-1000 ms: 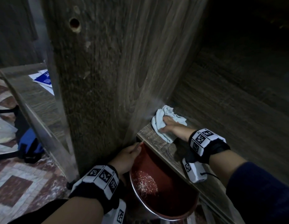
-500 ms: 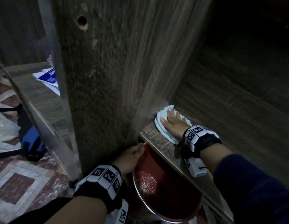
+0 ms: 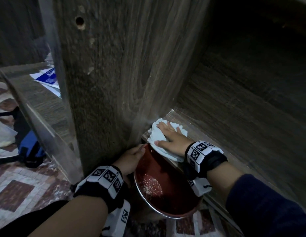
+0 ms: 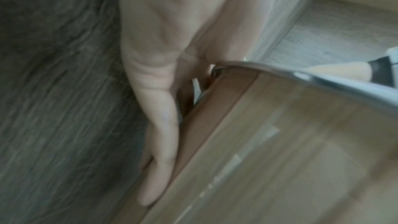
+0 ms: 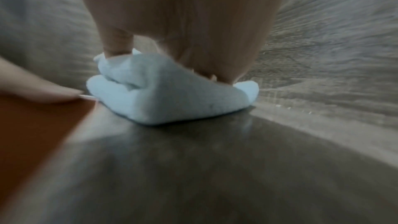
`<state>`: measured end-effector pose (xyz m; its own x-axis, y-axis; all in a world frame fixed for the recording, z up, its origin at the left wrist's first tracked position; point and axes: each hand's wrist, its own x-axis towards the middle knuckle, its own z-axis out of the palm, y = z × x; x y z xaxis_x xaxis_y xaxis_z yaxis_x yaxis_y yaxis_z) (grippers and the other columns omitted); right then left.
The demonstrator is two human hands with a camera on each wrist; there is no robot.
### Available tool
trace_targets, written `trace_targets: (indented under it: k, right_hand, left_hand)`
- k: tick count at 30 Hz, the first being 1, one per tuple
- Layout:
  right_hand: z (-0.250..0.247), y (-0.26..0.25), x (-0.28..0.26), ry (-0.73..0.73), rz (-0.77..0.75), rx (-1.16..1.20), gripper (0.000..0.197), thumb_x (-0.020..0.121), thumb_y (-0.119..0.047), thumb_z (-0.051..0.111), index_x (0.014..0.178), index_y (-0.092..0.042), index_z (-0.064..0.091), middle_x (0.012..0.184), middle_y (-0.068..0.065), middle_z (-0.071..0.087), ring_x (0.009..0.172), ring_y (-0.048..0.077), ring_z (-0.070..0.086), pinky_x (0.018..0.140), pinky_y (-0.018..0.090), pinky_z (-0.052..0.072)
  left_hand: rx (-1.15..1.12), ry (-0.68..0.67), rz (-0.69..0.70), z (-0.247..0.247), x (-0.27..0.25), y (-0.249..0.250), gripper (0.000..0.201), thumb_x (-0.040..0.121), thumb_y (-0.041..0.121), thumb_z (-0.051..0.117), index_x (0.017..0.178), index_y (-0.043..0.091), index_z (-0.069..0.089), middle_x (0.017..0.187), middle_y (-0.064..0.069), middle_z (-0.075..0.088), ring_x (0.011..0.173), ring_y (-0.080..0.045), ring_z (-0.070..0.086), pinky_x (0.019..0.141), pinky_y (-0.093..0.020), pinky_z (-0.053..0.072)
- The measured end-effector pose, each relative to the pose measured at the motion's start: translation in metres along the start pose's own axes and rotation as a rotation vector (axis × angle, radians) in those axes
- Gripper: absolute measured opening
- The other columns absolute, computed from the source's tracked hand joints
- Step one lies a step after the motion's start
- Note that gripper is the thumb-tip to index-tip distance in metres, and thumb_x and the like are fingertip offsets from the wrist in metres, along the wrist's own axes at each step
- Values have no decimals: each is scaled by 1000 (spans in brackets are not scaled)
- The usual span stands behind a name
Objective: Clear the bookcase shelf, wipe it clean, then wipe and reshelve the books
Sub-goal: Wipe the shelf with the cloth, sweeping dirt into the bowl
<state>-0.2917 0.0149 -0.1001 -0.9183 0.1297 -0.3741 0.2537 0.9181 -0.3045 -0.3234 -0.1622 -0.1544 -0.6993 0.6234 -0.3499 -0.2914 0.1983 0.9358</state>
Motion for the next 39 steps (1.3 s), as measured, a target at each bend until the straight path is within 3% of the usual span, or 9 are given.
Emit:
trace_targets:
  k: [5, 10, 16, 22, 27, 30, 32, 35, 39]
  right_hand:
    - [16, -4, -20, -8, -165, 28, 67, 94, -14, 49, 152, -27, 17, 160, -9, 7, 147, 9, -11, 114, 33, -17]
    - [26, 4, -50, -101, -313, -15, 72, 88, 0, 47, 149, -32, 26, 156, -21, 6, 144, 6, -18, 114, 34, -22]
    - [13, 21, -74, -262, -298, 88, 80, 88, 7, 42, 142, -49, 25, 154, -29, 9, 144, -1, -14, 117, 33, -15]
    - [-52, 29, -74, 122, -162, 262, 84, 88, 13, 47, 135, -50, 19, 153, -23, 6, 145, 7, -10, 119, 37, -6]
    - [-36, 35, -58, -20, 101, -25, 78, 93, -20, 55, 151, -42, 7, 158, -15, -5, 146, 10, -9, 118, 36, -4]
    - [-21, 33, -52, 268, 386, -112, 49, 98, -38, 43, 142, -15, 41, 147, 14, 41, 131, 31, 44, 100, 33, 39]
    - [-11, 31, -40, 240, 546, -130, 62, 96, -56, 35, 128, -7, 52, 129, 19, 56, 116, 34, 54, 91, 34, 44]
    - [5, 37, -17, 22, 678, -195, 104, 81, -83, 20, 149, -5, 26, 153, 25, 25, 139, 42, 27, 113, 49, 26]
    - [-12, 36, 2, 65, 510, -135, 91, 90, -73, 24, 154, -13, 1, 161, 15, -3, 148, 33, -2, 120, 44, 4]
  left_hand:
    - [-7, 41, -12, 0, -5, 2, 23, 105, 23, 38, 119, 33, 53, 123, 4, 59, 105, -12, 53, 85, -23, 40]
    - [39, 72, -25, -2, -8, 2, 33, 105, 31, 34, 132, 29, 53, 127, 3, 58, 113, -20, 55, 94, -35, 45]
    - [78, 99, 30, -1, -2, -5, 31, 105, 25, 36, 129, 24, 55, 122, 2, 59, 118, -19, 54, 100, -30, 41]
    - [97, 105, 36, -1, 1, -9, 33, 105, 26, 35, 130, 21, 56, 119, 2, 60, 118, -18, 54, 103, -30, 39]
    - [115, 86, 26, -2, 0, -9, 33, 105, 29, 33, 130, 29, 55, 119, 1, 61, 115, -20, 56, 99, -34, 43]
    - [108, 81, 24, -2, 1, -9, 32, 105, 29, 33, 127, 30, 56, 116, 2, 62, 112, -19, 57, 96, -31, 43]
    - [101, 72, 17, -2, 1, -10, 33, 105, 30, 32, 130, 30, 55, 117, 2, 61, 111, -18, 57, 98, -33, 43]
    - [86, 65, 23, -2, 2, -10, 33, 105, 30, 33, 130, 31, 54, 117, 3, 61, 112, -17, 57, 101, -35, 43]
    - [45, 64, 31, -2, 4, -12, 26, 105, 28, 34, 118, 37, 55, 106, 10, 63, 102, -10, 59, 88, -25, 46]
